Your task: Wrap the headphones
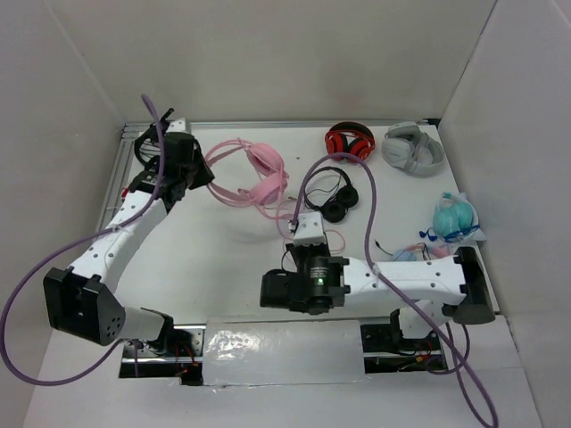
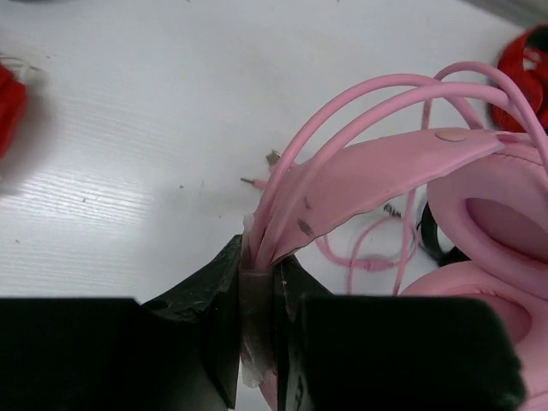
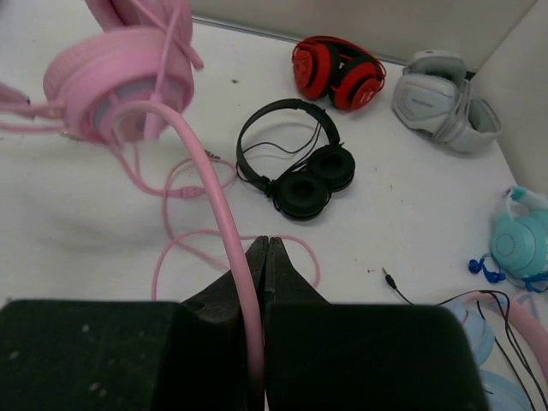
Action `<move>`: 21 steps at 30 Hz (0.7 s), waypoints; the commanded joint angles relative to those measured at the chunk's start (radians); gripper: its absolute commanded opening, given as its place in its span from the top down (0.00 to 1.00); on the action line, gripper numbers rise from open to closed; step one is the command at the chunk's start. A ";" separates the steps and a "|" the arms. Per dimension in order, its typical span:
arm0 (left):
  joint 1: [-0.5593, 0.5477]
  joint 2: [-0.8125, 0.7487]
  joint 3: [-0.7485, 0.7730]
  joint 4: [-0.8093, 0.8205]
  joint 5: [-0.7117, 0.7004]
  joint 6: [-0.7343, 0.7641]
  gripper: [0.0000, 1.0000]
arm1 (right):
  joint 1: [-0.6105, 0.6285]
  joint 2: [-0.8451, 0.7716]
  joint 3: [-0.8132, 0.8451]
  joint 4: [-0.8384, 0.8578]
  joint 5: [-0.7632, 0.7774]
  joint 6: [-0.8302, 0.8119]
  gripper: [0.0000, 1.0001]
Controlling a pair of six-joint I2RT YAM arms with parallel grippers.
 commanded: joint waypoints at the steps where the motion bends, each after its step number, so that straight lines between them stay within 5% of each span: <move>1: -0.054 -0.026 -0.019 0.102 -0.025 0.049 1.00 | -0.055 0.066 0.092 -0.191 0.276 0.107 1.00; 7: -0.079 -0.028 -0.019 0.105 -0.071 0.043 1.00 | -0.099 0.030 0.141 -0.185 0.279 0.459 1.00; 11: -0.077 0.003 0.042 0.077 -0.081 -0.013 1.00 | -0.147 0.092 0.277 -0.185 0.279 0.547 1.00; 21: 0.033 0.210 0.493 -0.065 -0.010 -0.096 1.00 | -0.285 0.364 0.540 -0.191 0.235 0.658 1.00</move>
